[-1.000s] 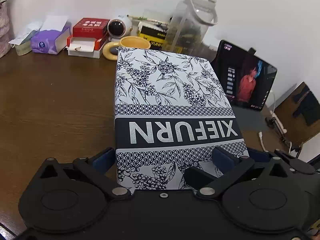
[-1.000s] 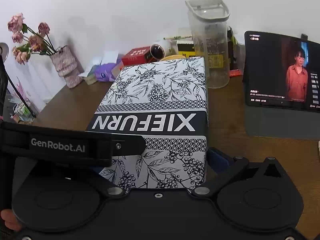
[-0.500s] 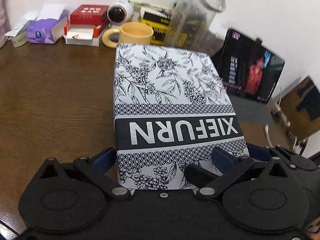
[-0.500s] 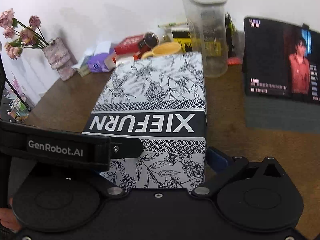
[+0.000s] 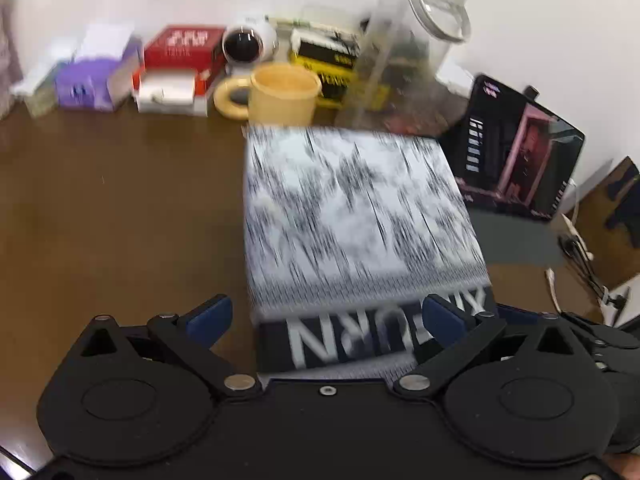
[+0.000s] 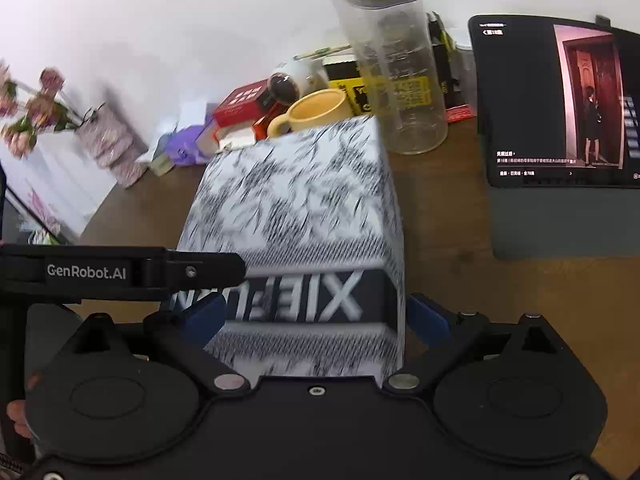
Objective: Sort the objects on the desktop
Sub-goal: 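Hold the lid with both grippers and align it above the box opening, then lower the lid onto the box rim with both grippers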
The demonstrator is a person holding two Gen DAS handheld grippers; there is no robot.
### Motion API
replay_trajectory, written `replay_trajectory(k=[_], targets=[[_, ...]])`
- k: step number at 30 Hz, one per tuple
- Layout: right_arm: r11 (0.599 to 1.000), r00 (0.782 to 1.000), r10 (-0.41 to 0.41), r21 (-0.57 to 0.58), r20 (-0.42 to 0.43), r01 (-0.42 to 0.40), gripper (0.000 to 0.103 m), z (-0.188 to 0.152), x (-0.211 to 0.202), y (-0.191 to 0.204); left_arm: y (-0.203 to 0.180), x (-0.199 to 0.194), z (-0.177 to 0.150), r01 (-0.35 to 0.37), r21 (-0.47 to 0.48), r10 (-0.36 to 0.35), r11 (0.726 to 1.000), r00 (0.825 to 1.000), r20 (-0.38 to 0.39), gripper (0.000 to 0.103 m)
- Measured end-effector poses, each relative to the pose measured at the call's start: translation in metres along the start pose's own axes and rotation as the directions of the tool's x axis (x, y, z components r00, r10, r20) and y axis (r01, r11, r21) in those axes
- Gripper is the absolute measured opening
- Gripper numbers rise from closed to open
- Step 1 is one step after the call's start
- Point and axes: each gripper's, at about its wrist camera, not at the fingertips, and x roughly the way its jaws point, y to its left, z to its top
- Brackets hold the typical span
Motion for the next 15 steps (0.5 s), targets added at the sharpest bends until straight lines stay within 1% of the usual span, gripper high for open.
replay_trajectory(k=[2, 3, 6, 9, 12, 14, 15], targets=[[1.0, 1.0, 0.011, 0.02, 0.002, -0.012, 0.097, 0.012, 0.007, -0.001, 0.003, 0.006, 0.013, -0.007, 0.002, 0.007, 1.0, 1.0, 0.007, 0.101], [1.0, 1.0, 0.009, 0.019, -0.004, -0.009, 0.092, 0.017, 0.011, 0.0, 0.004, 0.01, 0.02, -0.007, 0.003, 0.007, 1.0, 1.0, 0.006, 0.101], [0.999, 1.0, 0.007, 0.034, -0.015, -0.006, 0.087, 0.022, 0.018, 0.0, 0.009, 0.024, 0.036, -0.02, 0.006, 0.02, 1.0, 1.0, -0.002, 0.1], [0.998, 1.0, 0.013, 0.059, -0.02, -0.011, 0.088, 0.024, 0.023, -0.003, 0.013, 0.033, 0.043, 0.014, 0.01, -0.013, 1.0, 1.0, -0.012, 0.1], [0.996, 1.0, 0.018, 0.084, -0.024, -0.016, 0.089, 0.026, 0.027, -0.005, 0.013, 0.037, 0.046, 0.027, 0.022, -0.027, 0.999, 0.999, -0.027, 0.102], [0.995, 0.999, 0.022, 0.101, -0.028, -0.019, 0.09, 0.027, 0.03, -0.007, 0.017, 0.04, 0.048, 0.048, 0.009, -0.047, 0.999, 0.998, -0.044, 0.103], [0.994, 0.999, 0.024, 0.109, -0.029, -0.021, 0.09, 0.028, 0.032, -0.008, 0.021, 0.043, 0.05, 0.064, -0.014, -0.064, 0.998, 0.996, -0.059, 0.103]])
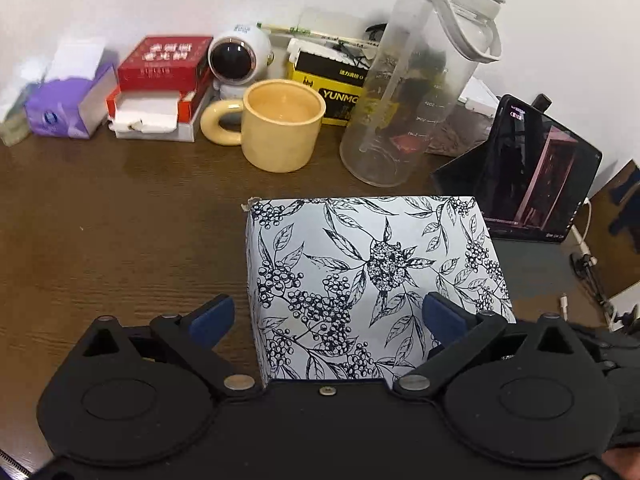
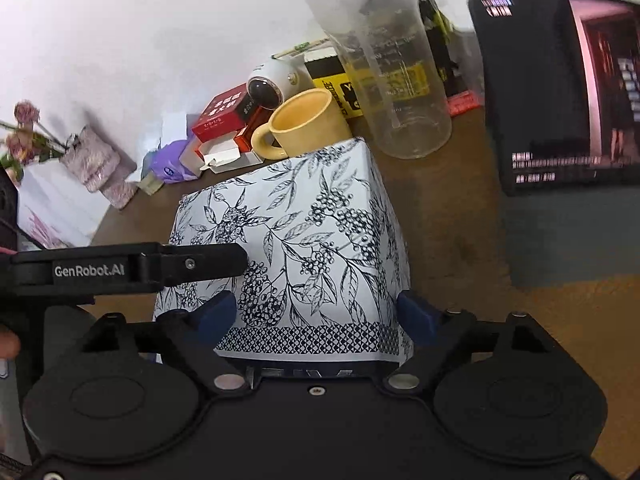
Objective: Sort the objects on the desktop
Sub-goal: 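Lower the lid onto the box rim with both grippers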
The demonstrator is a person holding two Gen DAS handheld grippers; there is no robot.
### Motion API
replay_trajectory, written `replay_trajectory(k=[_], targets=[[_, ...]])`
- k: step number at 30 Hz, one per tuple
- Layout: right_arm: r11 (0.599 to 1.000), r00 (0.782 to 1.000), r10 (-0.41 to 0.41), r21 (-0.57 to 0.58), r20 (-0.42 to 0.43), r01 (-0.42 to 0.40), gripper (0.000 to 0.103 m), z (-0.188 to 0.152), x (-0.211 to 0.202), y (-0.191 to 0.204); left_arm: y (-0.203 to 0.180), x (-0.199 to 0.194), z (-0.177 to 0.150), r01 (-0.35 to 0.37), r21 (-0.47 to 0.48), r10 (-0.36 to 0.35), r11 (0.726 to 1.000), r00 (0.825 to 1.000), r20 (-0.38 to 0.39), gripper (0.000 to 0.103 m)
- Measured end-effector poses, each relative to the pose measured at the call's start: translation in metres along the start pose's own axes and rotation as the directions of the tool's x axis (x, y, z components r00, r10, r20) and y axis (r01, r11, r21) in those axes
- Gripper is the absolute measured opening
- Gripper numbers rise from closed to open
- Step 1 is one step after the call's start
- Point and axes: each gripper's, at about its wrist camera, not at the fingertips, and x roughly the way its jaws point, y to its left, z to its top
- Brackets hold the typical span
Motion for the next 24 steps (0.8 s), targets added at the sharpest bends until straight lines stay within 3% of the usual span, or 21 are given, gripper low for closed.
replay_trajectory(k=[4, 7, 8, 12, 16, 21, 24], targets=[[0.999, 1.0, 0.007, 0.034, -0.007, -0.007, 0.091, 0.003, 0.006, -0.003, 0.013, 0.007, 0.005, 0.061, -0.075, -0.064, 0.995, 0.997, -0.037, 0.103], [0.998, 1.0, 0.013, 0.058, -0.012, -0.012, 0.092, 0.005, 0.01, -0.006, 0.004, 0.002, 0.002, 0.034, -0.023, -0.034, 0.999, 0.999, 0.0, 0.102], [0.998, 1.0, 0.015, 0.062, -0.012, -0.014, 0.092, 0.003, 0.006, -0.009, 0.0, -0.002, 0.002, 0.027, 0.003, -0.027, 1.0, 0.999, 0.017, 0.093], [0.998, 1.0, 0.016, 0.064, 0.0, -0.016, 0.091, 0.004, 0.005, -0.009, -0.003, -0.013, 0.004, 0.05, 0.039, -0.052, 0.998, 0.996, 0.069, 0.092], [0.997, 1.0, 0.012, 0.08, 0.013, -0.013, 0.09, 0.006, 0.006, -0.01, 0.007, -0.008, 0.01, 0.054, -0.007, -0.054, 0.999, 0.997, 0.057, 0.081], [0.998, 1.0, 0.001, 0.06, -0.001, -0.001, 0.088, -0.005, 0.002, -0.007, 0.017, 0.015, 0.014, 0.053, -0.076, -0.055, 0.996, 0.998, -0.017, 0.081], [0.999, 1.0, -0.006, 0.043, -0.012, 0.007, 0.088, -0.013, -0.002, -0.005, 0.012, 0.021, 0.01, 0.024, -0.038, -0.025, 0.999, 1.0, -0.015, 0.082]])
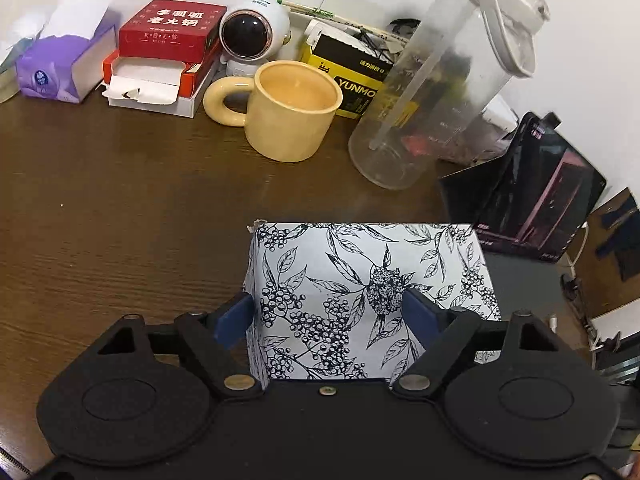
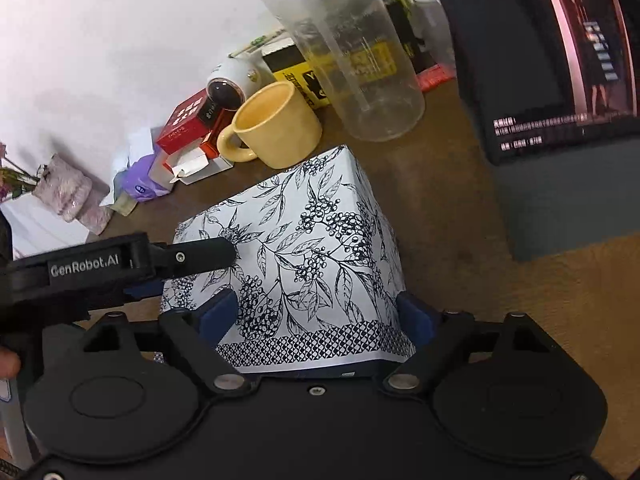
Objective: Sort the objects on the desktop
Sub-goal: 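Lower the lid onto the box rim with both grippers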
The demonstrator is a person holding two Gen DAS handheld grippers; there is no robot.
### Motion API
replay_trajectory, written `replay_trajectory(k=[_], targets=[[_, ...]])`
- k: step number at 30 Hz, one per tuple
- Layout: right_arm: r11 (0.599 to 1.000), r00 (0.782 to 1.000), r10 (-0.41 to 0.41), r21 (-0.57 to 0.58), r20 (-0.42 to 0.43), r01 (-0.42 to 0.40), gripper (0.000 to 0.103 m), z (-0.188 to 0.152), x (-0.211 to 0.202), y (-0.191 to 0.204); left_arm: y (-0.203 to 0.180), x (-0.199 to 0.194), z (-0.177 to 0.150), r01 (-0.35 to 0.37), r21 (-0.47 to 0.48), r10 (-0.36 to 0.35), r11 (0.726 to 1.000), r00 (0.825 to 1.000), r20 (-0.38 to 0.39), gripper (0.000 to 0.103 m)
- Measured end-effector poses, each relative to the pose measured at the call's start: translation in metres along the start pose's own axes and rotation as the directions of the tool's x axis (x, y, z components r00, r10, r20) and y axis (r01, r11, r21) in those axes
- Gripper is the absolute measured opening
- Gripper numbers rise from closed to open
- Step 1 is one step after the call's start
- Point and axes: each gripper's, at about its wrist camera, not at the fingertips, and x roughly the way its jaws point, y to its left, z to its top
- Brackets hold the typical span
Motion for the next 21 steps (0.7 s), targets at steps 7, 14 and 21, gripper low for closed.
replay_trajectory(k=[7, 14, 21], targets=[[0.999, 0.999, -0.019, -0.039, -0.026, 0.018, 0.092, -0.019, -0.008, 0.004, -0.015, -0.027, -0.02, 0.008, 0.139, -0.012, 0.99, 1.0, 0.026, 0.087], [0.996, 0.998, -0.039, -0.079, -0.05, 0.035, 0.089, -0.038, -0.017, 0.008, -0.01, -0.036, -0.065, 0.065, 0.158, -0.053, 0.985, 0.995, -0.084, 0.089], [0.999, 1.0, -0.018, -0.033, -0.022, 0.017, 0.09, -0.042, -0.024, 0.001, -0.002, -0.031, -0.076, 0.059, 0.097, -0.053, 0.994, 0.997, -0.063, 0.103]])
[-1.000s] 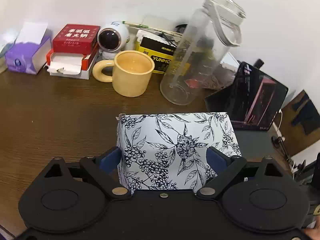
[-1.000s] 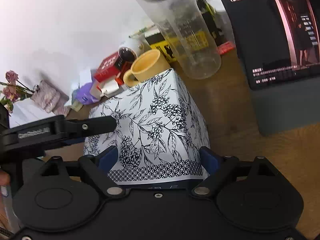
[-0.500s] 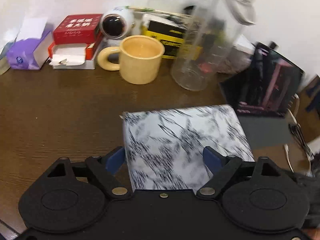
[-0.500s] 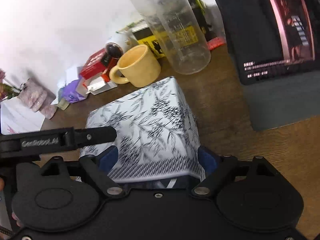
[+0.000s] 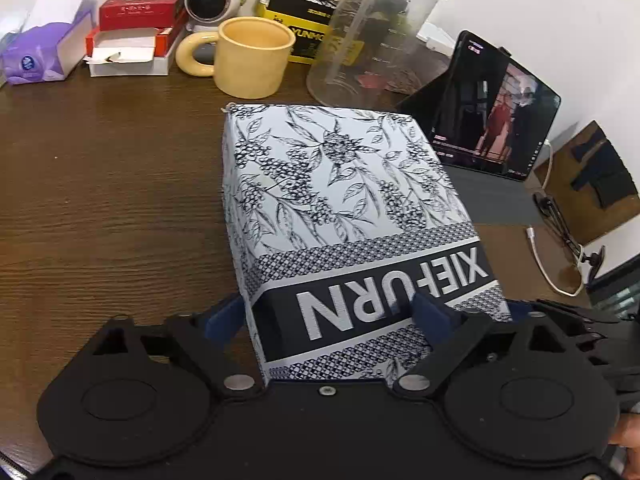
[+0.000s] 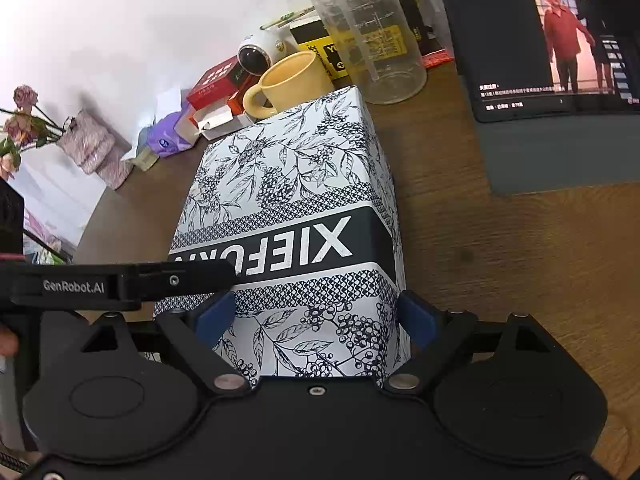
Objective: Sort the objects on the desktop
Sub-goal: 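Open both grippers and lift them off the closed box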
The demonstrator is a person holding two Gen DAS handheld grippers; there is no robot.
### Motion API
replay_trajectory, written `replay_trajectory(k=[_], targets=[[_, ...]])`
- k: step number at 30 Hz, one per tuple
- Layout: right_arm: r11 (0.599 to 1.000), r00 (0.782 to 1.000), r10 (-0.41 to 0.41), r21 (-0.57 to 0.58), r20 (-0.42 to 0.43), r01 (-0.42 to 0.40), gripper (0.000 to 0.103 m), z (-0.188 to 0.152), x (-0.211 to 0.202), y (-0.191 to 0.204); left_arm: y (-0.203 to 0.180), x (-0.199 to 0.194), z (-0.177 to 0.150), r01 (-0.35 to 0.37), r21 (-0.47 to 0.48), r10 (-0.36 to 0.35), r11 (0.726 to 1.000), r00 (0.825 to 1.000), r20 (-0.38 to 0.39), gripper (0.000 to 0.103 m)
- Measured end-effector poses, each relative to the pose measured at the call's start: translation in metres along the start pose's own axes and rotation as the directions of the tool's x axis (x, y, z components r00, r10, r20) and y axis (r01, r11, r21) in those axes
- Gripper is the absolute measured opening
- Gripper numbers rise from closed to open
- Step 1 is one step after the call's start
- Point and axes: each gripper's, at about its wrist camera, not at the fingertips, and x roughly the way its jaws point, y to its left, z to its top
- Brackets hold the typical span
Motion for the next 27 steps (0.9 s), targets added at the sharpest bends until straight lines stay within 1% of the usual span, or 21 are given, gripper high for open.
replay_trajectory(k=[2, 4, 5, 6, 8, 11, 13, 15, 16, 18, 20, 22, 26, 27], targets=[[1.0, 1.0, -0.006, -0.007, 0.016, 0.006, 0.09, -0.001, -0.002, 0.002, 0.001, 0.0, 0.0, -0.01, -0.016, 0.01, 1.0, 1.0, 0.005, 0.103], [0.997, 0.998, -0.047, -0.06, 0.048, 0.05, 0.097, -0.005, -0.011, 0.012, 0.0, -0.006, -0.001, -0.021, -0.012, 0.021, 1.0, 1.0, 0.018, 0.103], [0.993, 0.996, -0.065, -0.09, 0.069, 0.071, 0.103, -0.007, -0.017, 0.018, -0.002, -0.014, -0.004, -0.026, 0.001, 0.026, 1.0, 0.999, 0.043, 0.103], [0.989, 0.993, -0.079, -0.119, 0.089, 0.089, 0.103, -0.011, -0.024, 0.024, -0.003, -0.021, -0.006, -0.031, 0.013, 0.03, 0.999, 0.997, 0.068, 0.103], [0.983, 0.99, -0.075, -0.16, 0.121, 0.094, 0.103, -0.026, -0.044, 0.038, -0.006, -0.044, -0.016, -0.03, 0.038, 0.024, 0.999, 0.989, 0.143, 0.103], [0.97, 0.983, -0.066, -0.22, 0.168, 0.103, 0.103, -0.049, -0.074, 0.058, -0.012, -0.086, -0.04, -0.041, 0.089, 0.017, 0.995, 0.967, 0.256, 0.103], [0.959, 0.978, -0.059, -0.259, 0.2, 0.11, 0.103, -0.064, -0.093, 0.072, -0.02, -0.112, -0.058, -0.076, 0.139, 0.029, 0.987, 0.95, 0.311, 0.103], [0.947, 0.972, -0.05, -0.298, 0.23, 0.119, 0.103, -0.079, -0.113, 0.086, -0.027, -0.138, -0.079, -0.124, 0.183, 0.049, 0.975, 0.928, 0.37, 0.103], [0.942, 0.969, -0.044, -0.314, 0.244, 0.122, 0.103, -0.087, -0.123, 0.092, -0.03, -0.15, -0.089, -0.149, 0.195, 0.06, 0.969, 0.915, 0.398, 0.103], [0.943, 0.967, -0.029, -0.313, 0.253, 0.11, 0.103, -0.105, -0.141, 0.102, -0.035, -0.173, -0.111, -0.187, 0.204, 0.08, 0.961, 0.893, 0.443, 0.103], [0.948, 0.965, -0.018, -0.303, 0.262, 0.1, 0.103, -0.124, -0.158, 0.11, -0.038, -0.194, -0.133, -0.208, 0.188, 0.098, 0.96, 0.879, 0.467, 0.103], [0.951, 0.961, -0.015, -0.294, 0.275, 0.099, 0.103, -0.143, -0.174, 0.116, -0.038, -0.211, -0.154, -0.214, 0.161, 0.114, 0.963, 0.872, 0.477, 0.103], [0.947, 0.958, -0.011, -0.305, 0.287, 0.102, 0.103, -0.18, -0.203, 0.13, -0.037, -0.236, -0.194, -0.226, 0.092, 0.158, 0.97, 0.868, 0.471, 0.103], [0.947, 0.958, -0.011, -0.305, 0.286, 0.101, 0.103, -0.186, -0.208, 0.131, -0.038, -0.24, -0.204, -0.23, 0.075, 0.17, 0.97, 0.87, 0.463, 0.103]])
